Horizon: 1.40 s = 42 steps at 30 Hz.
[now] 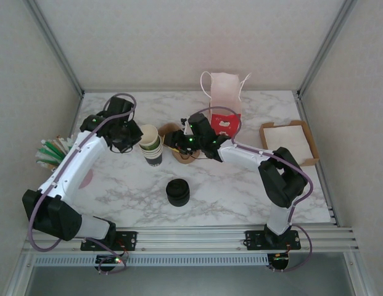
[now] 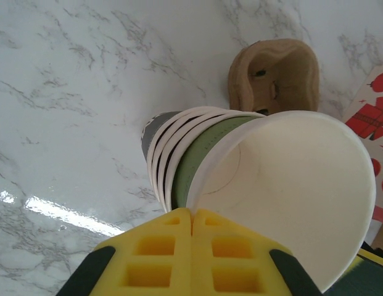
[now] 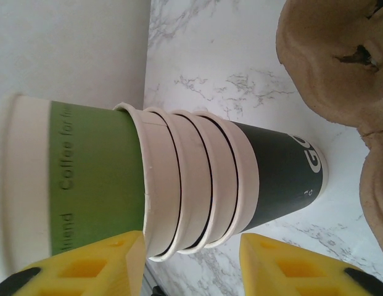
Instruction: Pack the takeout coffee
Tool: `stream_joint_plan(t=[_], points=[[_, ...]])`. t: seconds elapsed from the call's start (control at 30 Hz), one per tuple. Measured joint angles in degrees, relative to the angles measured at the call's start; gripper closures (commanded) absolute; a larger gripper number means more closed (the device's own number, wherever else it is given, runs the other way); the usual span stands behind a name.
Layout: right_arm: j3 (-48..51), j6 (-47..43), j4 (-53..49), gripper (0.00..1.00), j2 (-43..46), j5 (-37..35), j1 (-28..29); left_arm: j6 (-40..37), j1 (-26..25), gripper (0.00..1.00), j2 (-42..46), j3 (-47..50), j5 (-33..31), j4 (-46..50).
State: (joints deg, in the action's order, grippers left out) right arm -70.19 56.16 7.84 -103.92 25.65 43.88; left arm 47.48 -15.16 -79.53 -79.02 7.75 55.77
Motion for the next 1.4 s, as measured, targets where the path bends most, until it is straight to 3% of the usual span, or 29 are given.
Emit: stream_joint_plan(t=[0.7,0.83,1.1,1.4], points=[[1.20,-10.49,-19.06,0.39,21.14,-13.40,4.98,0.81,-0.85,1.00,9.35,-10.86,-2.34,2.40],[1.20,-12.68,-25.44,0.31,26.67,-18.23,5.09,0.98,-2.89,1.00,12.74,-13.64,-3.13,2.40],[3.58,-16.24,-39.67,0.01,38.95,-31.50,5.14,2.73,-16.44,1.00,10.16,-14.71,-8.20,2.14],[12.00,-15.67,-54.58,0.01,53.27,-47.65,5.14,5.53,-31.95,1.00,1.68,-11.37,-13.42,-1.99]])
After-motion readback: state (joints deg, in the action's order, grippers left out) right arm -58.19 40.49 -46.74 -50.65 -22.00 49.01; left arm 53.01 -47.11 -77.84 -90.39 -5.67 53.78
